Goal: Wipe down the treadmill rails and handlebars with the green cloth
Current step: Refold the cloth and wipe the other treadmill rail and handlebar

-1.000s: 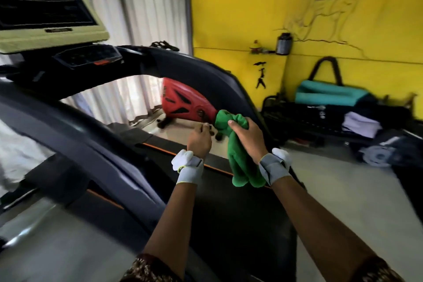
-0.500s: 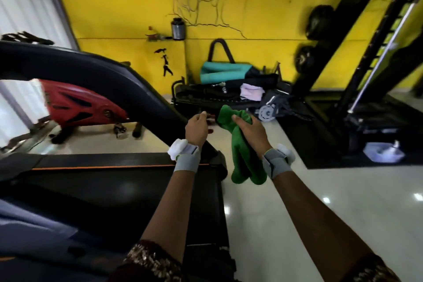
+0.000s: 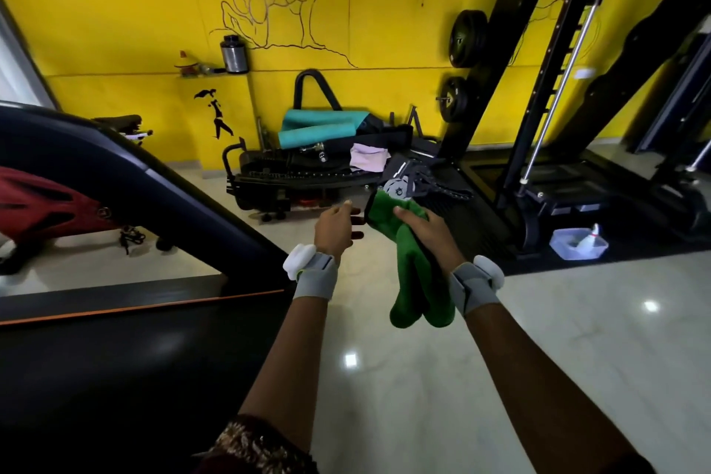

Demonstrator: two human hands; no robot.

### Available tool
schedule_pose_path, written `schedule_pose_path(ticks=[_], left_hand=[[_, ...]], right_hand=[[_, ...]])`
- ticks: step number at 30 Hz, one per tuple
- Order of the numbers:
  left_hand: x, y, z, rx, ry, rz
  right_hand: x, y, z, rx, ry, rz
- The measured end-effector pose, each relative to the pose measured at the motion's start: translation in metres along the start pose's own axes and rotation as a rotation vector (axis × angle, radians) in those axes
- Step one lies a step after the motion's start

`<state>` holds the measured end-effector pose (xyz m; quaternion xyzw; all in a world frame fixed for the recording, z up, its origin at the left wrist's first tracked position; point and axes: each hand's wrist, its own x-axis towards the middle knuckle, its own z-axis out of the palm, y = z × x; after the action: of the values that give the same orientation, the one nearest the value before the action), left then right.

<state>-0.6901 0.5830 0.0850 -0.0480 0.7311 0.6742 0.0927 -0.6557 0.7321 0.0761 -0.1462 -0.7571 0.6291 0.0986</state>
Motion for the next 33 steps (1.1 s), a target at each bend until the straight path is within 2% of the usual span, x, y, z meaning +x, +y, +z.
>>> schedule_pose_path(ticks=[1,7,14,24,33], left_hand=[[0.005,0.000,0.025,0.008,-0.004,-0.012],[0.027,-0.007,0.071,0.014,0.025,0.016],[0.098,-0.007,0.117,-0.003,0.008,0.039],[0.275,0.025,0.150,0.006,0.006,-0.008],[0.423,0.045,0.179,-0.012,0.037,-0.037]], right_hand=[[0.014,0.008,-0.022,0.008,0.008,0.014],[0.047,0.031,-0.057,0.045,0.013,0.048],[0.118,0.059,-0.070,0.101,-0.005,0.078],[0.300,0.040,-0.067,0.057,-0.065,0.089],[0.464,0.041,-0.044,0.124,-0.094,0.117]])
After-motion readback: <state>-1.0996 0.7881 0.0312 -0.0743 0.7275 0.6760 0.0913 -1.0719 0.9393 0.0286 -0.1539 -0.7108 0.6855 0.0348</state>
